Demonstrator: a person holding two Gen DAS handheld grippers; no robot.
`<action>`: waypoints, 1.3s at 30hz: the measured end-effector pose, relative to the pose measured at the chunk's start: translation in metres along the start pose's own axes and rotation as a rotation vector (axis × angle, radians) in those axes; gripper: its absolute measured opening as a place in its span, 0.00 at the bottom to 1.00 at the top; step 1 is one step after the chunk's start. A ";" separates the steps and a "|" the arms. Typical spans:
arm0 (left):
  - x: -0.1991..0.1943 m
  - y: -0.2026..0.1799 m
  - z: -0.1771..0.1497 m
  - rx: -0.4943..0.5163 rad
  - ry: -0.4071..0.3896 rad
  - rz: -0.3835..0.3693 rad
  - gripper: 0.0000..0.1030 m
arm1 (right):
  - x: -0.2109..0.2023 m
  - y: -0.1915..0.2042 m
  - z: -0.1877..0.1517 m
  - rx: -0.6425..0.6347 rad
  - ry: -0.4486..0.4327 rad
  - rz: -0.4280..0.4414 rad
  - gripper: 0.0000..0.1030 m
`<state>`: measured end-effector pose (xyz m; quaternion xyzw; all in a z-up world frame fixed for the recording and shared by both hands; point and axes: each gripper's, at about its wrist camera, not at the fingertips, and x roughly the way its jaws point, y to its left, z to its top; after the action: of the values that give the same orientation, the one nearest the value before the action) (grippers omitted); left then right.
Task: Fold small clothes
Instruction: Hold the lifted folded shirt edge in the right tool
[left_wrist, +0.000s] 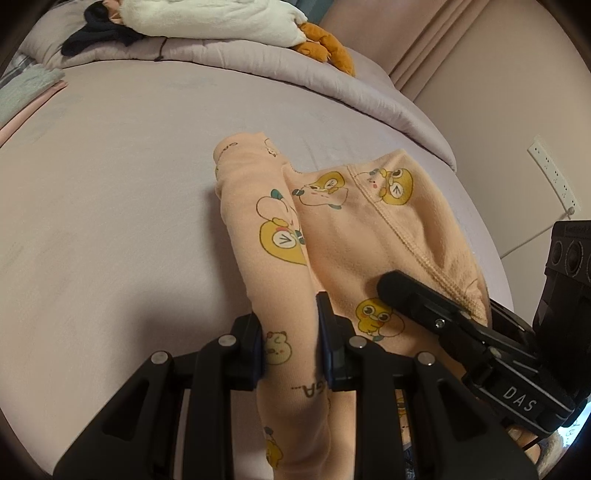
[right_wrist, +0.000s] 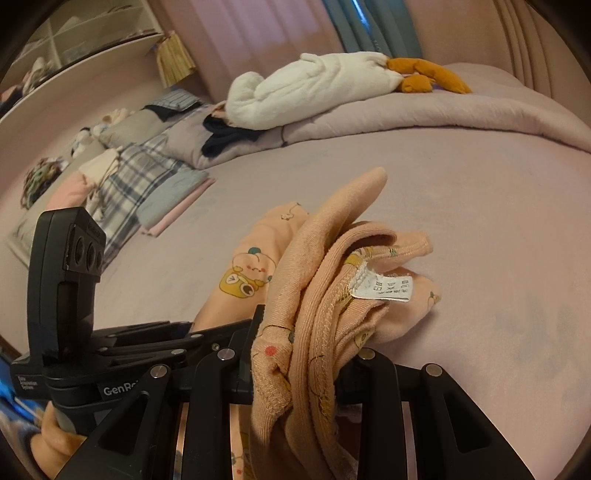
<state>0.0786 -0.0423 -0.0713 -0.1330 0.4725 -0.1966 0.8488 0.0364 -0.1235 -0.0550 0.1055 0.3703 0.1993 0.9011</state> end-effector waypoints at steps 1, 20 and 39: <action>-0.003 0.002 -0.001 -0.005 -0.005 0.000 0.23 | -0.001 0.003 -0.001 -0.008 0.000 0.002 0.30; -0.051 0.058 -0.019 -0.101 -0.083 0.034 0.23 | 0.029 0.057 0.005 -0.130 0.052 0.077 0.30; -0.061 0.107 0.007 -0.153 -0.118 0.057 0.23 | 0.068 0.084 0.027 -0.164 0.086 0.104 0.30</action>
<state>0.0772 0.0808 -0.0657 -0.1954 0.4388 -0.1274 0.8678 0.0755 -0.0198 -0.0504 0.0420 0.3853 0.2799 0.8783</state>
